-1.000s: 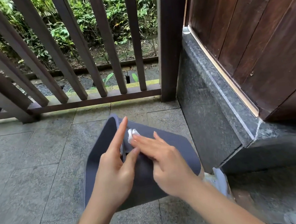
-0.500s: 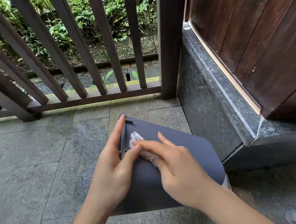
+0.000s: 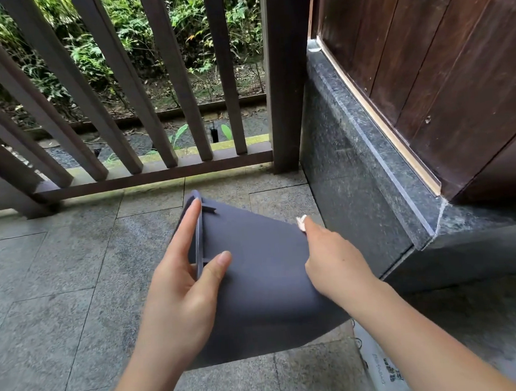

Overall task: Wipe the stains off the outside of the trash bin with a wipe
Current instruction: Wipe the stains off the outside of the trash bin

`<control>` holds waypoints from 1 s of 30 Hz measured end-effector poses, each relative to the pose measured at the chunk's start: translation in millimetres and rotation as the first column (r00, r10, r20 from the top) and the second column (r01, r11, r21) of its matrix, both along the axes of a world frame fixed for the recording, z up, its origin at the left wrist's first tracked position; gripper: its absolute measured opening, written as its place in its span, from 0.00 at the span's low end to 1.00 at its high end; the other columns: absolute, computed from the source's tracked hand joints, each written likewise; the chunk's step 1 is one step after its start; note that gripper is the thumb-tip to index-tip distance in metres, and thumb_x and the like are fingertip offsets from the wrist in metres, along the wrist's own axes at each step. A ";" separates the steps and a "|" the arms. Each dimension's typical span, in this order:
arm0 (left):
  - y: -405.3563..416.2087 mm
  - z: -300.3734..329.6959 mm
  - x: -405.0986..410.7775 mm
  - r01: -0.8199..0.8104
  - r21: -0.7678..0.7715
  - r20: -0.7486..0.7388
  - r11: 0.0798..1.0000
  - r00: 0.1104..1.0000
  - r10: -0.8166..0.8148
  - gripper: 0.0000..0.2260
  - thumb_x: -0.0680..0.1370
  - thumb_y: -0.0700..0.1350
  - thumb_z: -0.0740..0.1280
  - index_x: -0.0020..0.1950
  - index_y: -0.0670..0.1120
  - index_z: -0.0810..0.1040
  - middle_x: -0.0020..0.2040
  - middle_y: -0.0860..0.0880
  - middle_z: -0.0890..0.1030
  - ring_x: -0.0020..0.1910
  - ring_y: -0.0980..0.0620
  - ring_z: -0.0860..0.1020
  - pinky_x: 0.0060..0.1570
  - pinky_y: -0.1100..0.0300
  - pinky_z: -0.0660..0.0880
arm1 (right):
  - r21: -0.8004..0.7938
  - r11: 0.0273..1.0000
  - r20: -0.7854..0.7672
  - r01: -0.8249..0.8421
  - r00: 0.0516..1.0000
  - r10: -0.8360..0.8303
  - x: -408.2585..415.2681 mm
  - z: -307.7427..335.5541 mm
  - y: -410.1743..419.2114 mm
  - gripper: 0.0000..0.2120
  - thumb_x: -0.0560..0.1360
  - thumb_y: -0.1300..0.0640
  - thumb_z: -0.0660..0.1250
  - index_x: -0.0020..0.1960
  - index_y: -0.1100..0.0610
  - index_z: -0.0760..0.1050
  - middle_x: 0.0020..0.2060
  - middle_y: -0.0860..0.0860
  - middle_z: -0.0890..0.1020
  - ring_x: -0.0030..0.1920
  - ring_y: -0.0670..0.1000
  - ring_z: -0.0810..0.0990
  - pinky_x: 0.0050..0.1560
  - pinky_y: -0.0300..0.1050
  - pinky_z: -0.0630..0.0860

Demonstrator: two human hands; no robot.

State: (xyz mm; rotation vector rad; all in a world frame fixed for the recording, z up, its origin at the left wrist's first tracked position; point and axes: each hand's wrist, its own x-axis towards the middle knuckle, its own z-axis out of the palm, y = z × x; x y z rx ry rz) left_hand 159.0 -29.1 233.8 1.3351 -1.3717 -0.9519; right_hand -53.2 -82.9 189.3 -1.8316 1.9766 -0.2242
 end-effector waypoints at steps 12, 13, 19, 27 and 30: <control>-8.5 -7.2 5.0 -0.075 -0.004 0.126 0.997 0.989 0.075 0.31 0.74 0.51 0.69 0.73 0.72 0.67 0.53 0.62 0.85 0.49 0.42 0.85 0.53 0.36 0.81 | -0.370 0.906 0.654 -0.205 0.636 0.410 61.8 18.5 22.9 0.30 0.73 0.75 0.56 0.72 0.56 0.72 0.73 0.47 0.72 0.74 0.41 0.65 0.76 0.45 0.59; -9.0 -6.6 4.5 -0.083 -0.027 0.115 0.996 0.990 0.086 0.30 0.74 0.50 0.69 0.73 0.71 0.68 0.58 0.62 0.84 0.53 0.46 0.85 0.57 0.38 0.79 | -0.390 0.898 0.676 -0.202 0.600 0.428 64.4 22.0 25.4 0.30 0.73 0.74 0.57 0.72 0.56 0.73 0.72 0.47 0.73 0.73 0.40 0.67 0.76 0.42 0.60; -8.5 -5.6 -7.3 -0.036 -0.157 0.147 0.987 0.987 0.059 0.30 0.76 0.44 0.68 0.71 0.72 0.68 0.62 0.76 0.77 0.51 0.70 0.80 0.51 0.68 0.78 | -0.525 0.818 0.504 -0.236 0.688 0.522 55.4 15.2 27.4 0.22 0.82 0.62 0.59 0.75 0.53 0.67 0.73 0.47 0.72 0.75 0.44 0.65 0.73 0.45 0.64; -13.0 -10.5 -2.1 -0.144 -0.097 -0.040 0.985 0.989 0.141 0.25 0.75 0.48 0.69 0.71 0.64 0.74 0.65 0.60 0.81 0.53 0.63 0.83 0.49 0.62 0.79 | -0.042 0.999 0.383 0.012 0.924 0.005 6.9 -33.7 -22.7 0.20 0.85 0.51 0.50 0.75 0.46 0.66 0.77 0.47 0.65 0.80 0.51 0.52 0.75 0.51 0.57; -8.4 -10.0 4.1 -0.143 -0.086 -0.021 0.986 0.990 0.141 0.26 0.75 0.49 0.69 0.72 0.66 0.72 0.65 0.68 0.79 0.50 0.65 0.83 0.50 0.58 0.79 | 0.116 0.984 0.329 0.137 0.929 -0.168 -7.3 -49.2 -26.6 0.19 0.84 0.55 0.51 0.71 0.48 0.71 0.72 0.53 0.73 0.75 0.57 0.65 0.62 0.51 0.66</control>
